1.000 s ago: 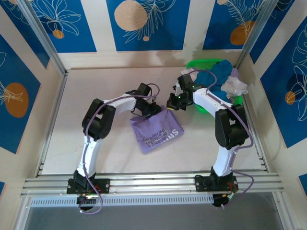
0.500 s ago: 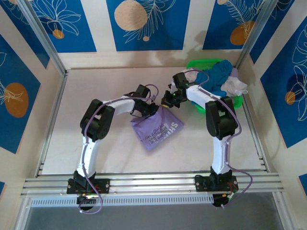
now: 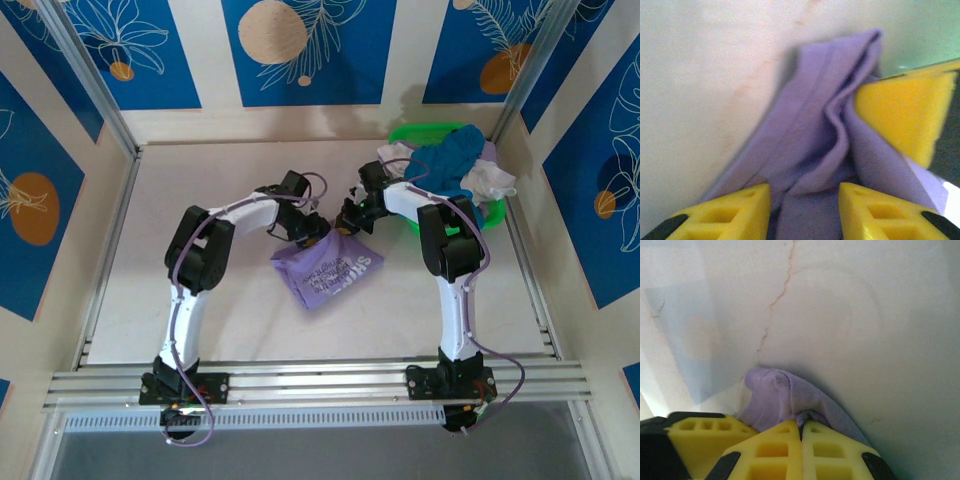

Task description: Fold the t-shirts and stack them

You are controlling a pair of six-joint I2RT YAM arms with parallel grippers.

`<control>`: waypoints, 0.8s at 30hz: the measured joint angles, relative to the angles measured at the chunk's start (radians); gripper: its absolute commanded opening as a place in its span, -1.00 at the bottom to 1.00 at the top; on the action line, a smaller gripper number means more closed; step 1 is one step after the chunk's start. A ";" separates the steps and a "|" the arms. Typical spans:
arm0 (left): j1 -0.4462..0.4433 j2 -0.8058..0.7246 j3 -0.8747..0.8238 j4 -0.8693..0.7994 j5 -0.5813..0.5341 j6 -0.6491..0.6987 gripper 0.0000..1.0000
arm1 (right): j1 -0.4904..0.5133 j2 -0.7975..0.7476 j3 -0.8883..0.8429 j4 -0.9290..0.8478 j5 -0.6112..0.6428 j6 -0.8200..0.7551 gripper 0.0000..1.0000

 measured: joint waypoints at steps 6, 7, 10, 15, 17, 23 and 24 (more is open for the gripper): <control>0.071 -0.089 0.006 -0.177 -0.135 0.082 -0.14 | -0.002 0.000 -0.009 0.016 -0.015 -0.001 -1.00; 0.081 -0.119 -0.007 -0.186 -0.151 0.095 -0.14 | -0.002 0.000 -0.009 0.017 -0.015 -0.001 -1.00; 0.098 -0.223 -0.077 -0.197 -0.172 0.108 -0.15 | -0.002 0.000 -0.013 0.022 -0.018 -0.002 -1.00; 0.097 -0.344 -0.200 -0.193 -0.164 0.110 -0.22 | -0.003 0.000 -0.014 0.025 -0.022 -0.004 -1.00; 0.097 -0.356 -0.246 -0.182 -0.156 0.101 -0.23 | -0.003 0.000 -0.014 0.026 -0.022 -0.005 -1.00; 0.095 -0.356 -0.354 -0.147 -0.128 0.071 -0.31 | -0.003 0.000 -0.014 0.026 -0.022 -0.005 -1.00; 0.094 -0.356 -0.360 -0.140 -0.124 0.066 -0.32 | -0.003 0.000 -0.014 0.026 -0.022 -0.005 -1.00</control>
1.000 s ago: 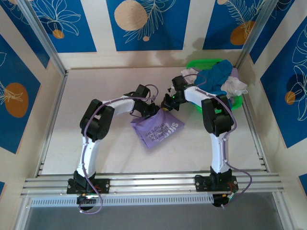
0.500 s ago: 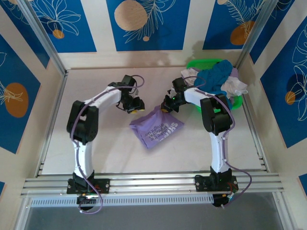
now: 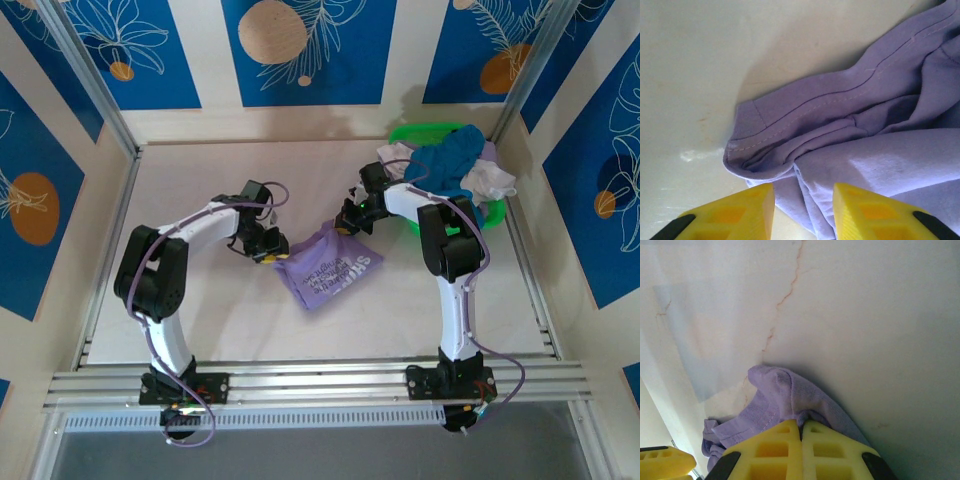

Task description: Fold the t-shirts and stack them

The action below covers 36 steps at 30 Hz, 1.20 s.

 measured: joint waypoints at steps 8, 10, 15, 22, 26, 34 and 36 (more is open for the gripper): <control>-0.008 0.010 -0.032 0.091 0.038 -0.037 -0.40 | -0.003 0.000 -0.003 0.003 -0.002 -0.003 -1.00; -0.013 0.018 -0.035 0.102 0.040 -0.044 -0.45 | -0.004 0.000 -0.006 0.008 -0.010 -0.003 -1.00; -0.017 0.031 -0.036 0.106 0.041 -0.052 -0.73 | -0.007 0.000 -0.014 0.019 -0.021 -0.003 -1.00; -0.017 0.025 -0.036 0.105 0.010 -0.043 -1.00 | -0.011 -0.009 -0.042 0.053 -0.032 -0.003 -1.00; -0.017 -0.018 -0.034 0.105 -0.043 -0.042 -1.00 | -0.014 -0.014 -0.059 0.075 -0.040 -0.003 -1.00; -0.018 -0.138 -0.031 0.127 -0.182 -0.042 -1.00 | -0.022 -0.015 -0.060 0.075 -0.042 -0.003 -1.00; -0.013 -0.154 -0.025 0.126 -0.221 -0.042 -1.00 | -0.023 -0.015 -0.060 0.074 -0.043 -0.003 -1.00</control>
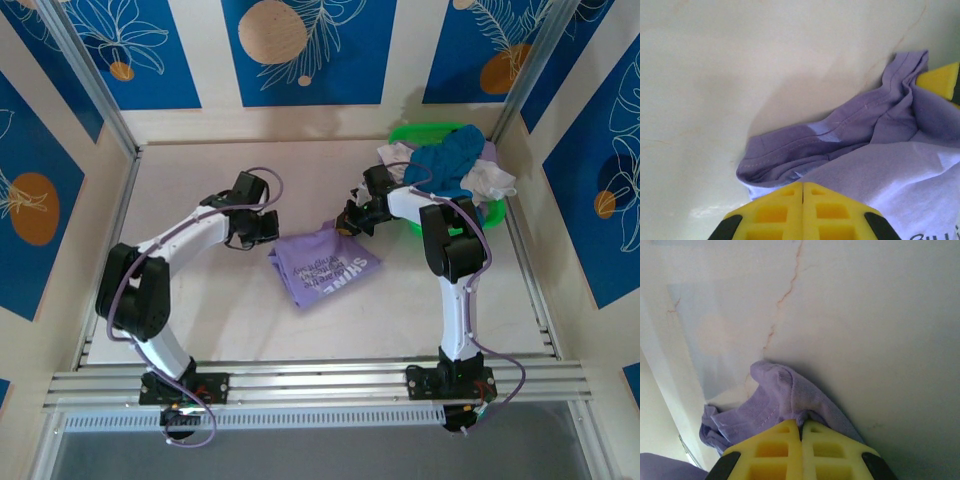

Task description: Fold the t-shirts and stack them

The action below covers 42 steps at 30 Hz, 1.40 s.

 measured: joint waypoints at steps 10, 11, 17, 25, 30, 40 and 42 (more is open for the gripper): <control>0.092 0.126 0.089 -0.010 -0.053 0.036 -1.00 | -0.011 0.000 0.000 -0.014 -0.006 0.000 -1.00; 0.101 0.160 0.108 -0.011 -0.053 0.046 -1.00 | -0.013 0.000 0.000 -0.017 -0.006 0.000 -1.00; 0.132 0.340 0.221 -0.014 -0.050 0.091 -1.00 | -0.022 0.000 0.000 -0.029 -0.010 0.000 -1.00; 0.134 0.406 0.370 -0.021 -0.054 0.125 -1.00 | -0.038 -0.039 -0.044 -0.051 -0.002 0.000 -1.00; 0.134 0.406 0.371 0.026 -0.054 0.123 -1.00 | -0.048 -0.047 -0.049 -0.079 0.005 -0.001 -1.00; 0.129 0.400 0.350 0.235 0.058 0.076 -1.00 | -0.054 -0.047 -0.048 -0.098 0.001 -0.020 -1.00; 0.121 0.439 0.410 0.236 0.084 0.075 -1.00 | -0.055 -0.047 -0.048 -0.101 0.001 -0.023 -1.00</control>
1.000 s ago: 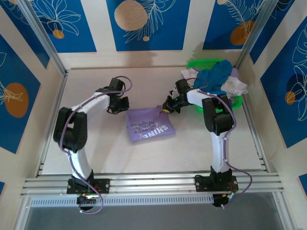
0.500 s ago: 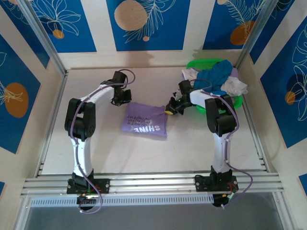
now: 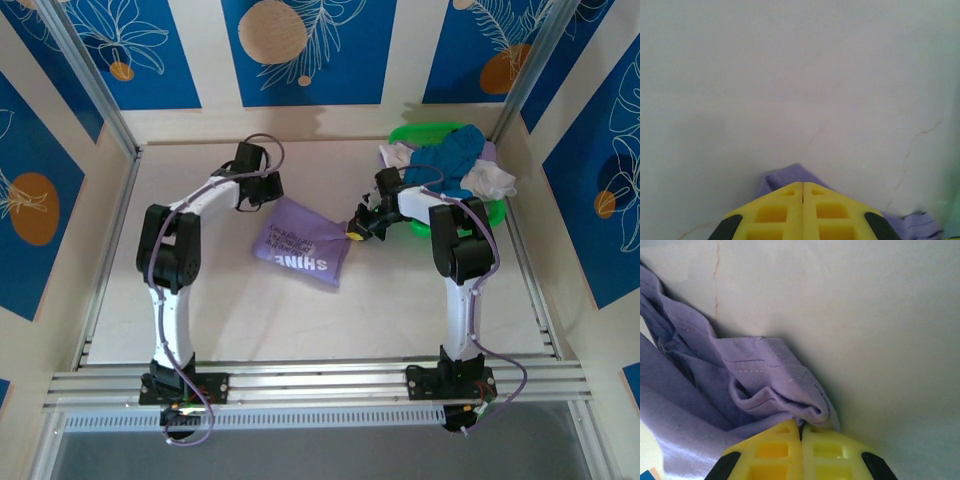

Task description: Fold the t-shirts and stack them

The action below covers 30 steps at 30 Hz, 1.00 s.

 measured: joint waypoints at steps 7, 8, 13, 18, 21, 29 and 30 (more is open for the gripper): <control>-0.025 0.130 0.073 -0.035 -0.023 -0.016 -1.00 | -0.001 -0.002 0.001 -0.006 -0.003 -0.003 -1.00; -0.027 0.140 0.067 -0.040 -0.032 -0.025 -1.00 | -0.001 -0.004 0.001 -0.010 -0.001 -0.003 -1.00; -0.037 0.140 0.054 -0.022 -0.066 -0.042 -1.00 | 0.006 -0.044 0.001 -0.041 0.029 0.016 -1.00; -0.048 0.136 0.048 -0.018 -0.101 -0.042 -1.00 | 0.021 -0.153 0.000 -0.048 0.098 0.066 -1.00; -0.050 0.137 0.055 -0.026 -0.107 -0.042 -1.00 | 0.026 -0.208 0.000 -0.033 0.159 0.114 -1.00; -0.051 0.137 0.062 -0.045 -0.108 -0.042 -1.00 | 0.026 -0.103 0.084 -0.055 0.357 0.251 -1.00; -0.051 0.137 0.063 -0.047 -0.108 -0.042 -1.00 | 0.026 -0.077 0.104 -0.064 0.371 0.256 -1.00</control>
